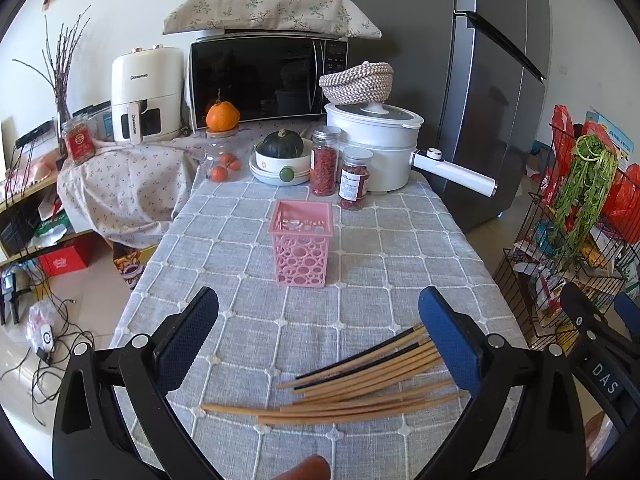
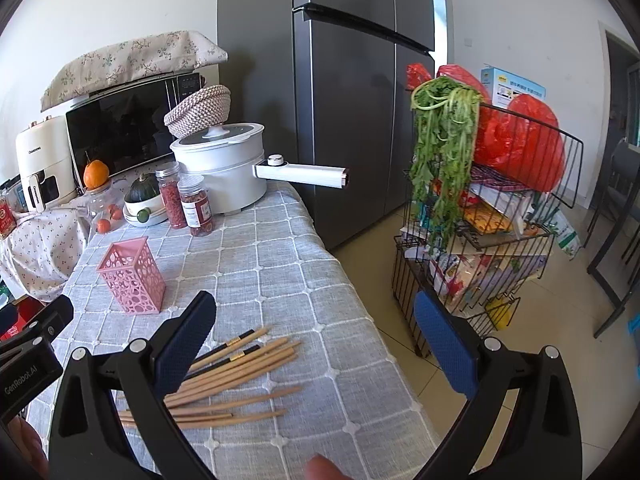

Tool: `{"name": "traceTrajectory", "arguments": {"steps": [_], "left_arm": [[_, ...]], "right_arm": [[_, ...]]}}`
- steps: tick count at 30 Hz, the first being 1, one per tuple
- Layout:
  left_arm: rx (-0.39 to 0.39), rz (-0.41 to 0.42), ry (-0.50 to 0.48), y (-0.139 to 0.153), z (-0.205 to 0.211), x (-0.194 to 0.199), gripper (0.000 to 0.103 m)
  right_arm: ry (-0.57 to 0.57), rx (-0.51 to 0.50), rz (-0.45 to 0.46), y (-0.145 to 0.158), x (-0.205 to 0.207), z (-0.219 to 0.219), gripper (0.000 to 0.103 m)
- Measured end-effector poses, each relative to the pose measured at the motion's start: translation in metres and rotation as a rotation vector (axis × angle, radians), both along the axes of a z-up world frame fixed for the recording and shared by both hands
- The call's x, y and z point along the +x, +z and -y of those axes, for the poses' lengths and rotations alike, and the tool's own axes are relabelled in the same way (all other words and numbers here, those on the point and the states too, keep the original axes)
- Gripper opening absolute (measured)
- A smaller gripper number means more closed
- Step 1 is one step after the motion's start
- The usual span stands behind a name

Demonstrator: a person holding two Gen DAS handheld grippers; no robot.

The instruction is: Organize utensils

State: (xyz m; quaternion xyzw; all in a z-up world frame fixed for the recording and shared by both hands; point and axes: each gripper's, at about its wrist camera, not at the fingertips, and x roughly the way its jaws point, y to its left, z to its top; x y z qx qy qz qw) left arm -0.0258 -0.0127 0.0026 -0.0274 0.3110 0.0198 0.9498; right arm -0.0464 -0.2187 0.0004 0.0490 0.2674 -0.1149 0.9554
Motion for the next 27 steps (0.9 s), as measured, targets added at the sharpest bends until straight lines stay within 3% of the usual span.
{"name": "traceTrajectory", "arguments": {"steps": [15,27], "left_arm": [[0.022,0.007,-0.009,0.015,0.012,-0.049,0.096],[0.025,0.026,-0.001,0.034,0.01,-0.061,0.096]], "right_arm": [[-0.02,0.0,-0.02,0.002,-0.04,0.003,0.097],[-0.001,-0.037,0.001,0.026,-0.049,-0.013,0.097]]}}
